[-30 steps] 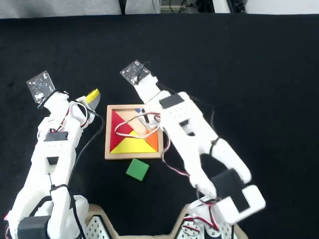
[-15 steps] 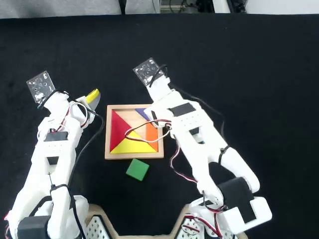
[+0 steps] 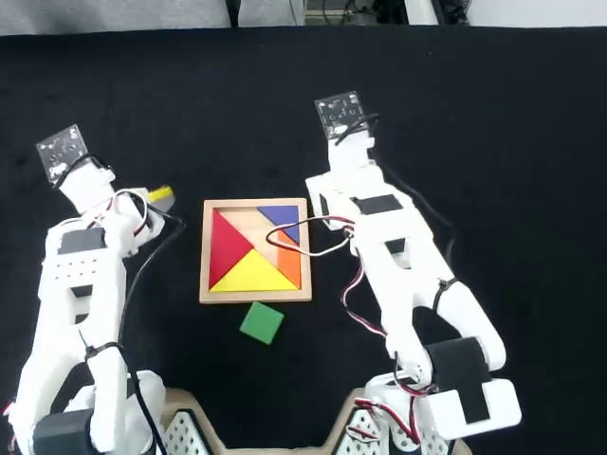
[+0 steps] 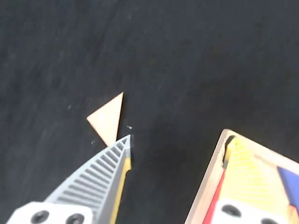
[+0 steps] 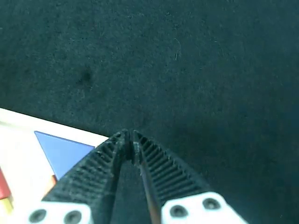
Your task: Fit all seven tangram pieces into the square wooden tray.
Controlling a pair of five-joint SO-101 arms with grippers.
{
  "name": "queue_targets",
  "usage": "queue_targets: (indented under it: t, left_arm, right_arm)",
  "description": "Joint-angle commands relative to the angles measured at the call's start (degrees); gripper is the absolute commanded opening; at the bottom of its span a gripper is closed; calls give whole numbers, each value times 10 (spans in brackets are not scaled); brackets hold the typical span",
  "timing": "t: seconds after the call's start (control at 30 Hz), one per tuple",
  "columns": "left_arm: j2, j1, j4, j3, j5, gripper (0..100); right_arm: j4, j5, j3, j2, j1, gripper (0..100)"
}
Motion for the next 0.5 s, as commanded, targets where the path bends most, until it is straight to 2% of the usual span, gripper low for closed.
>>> queue_targets:
  t: [0.0, 0.07, 0.1, 0.17, 0.3, 0.47]
  left_arm:
    - [-6, -26, 34, -43, 0, 195]
    - [-7, -59, 61, -69, 29, 40]
    - [-3, -81, 80, -87, 40, 18]
    - [-2, -117, 125, -117, 60, 97]
    - [-7, -149, 199, -149, 66, 113]
    - [-7, -139, 197, -167, 52, 113]
  right_arm:
    - [-12, -4, -2, -26, 11, 11]
    - [-12, -4, -2, -26, 11, 11]
    - [-12, -4, -2, -26, 11, 11]
    - [-12, -4, -2, -26, 11, 11]
    - [-12, -3, -2, -26, 11, 12]
    - [-12, -1, -2, -26, 11, 12]
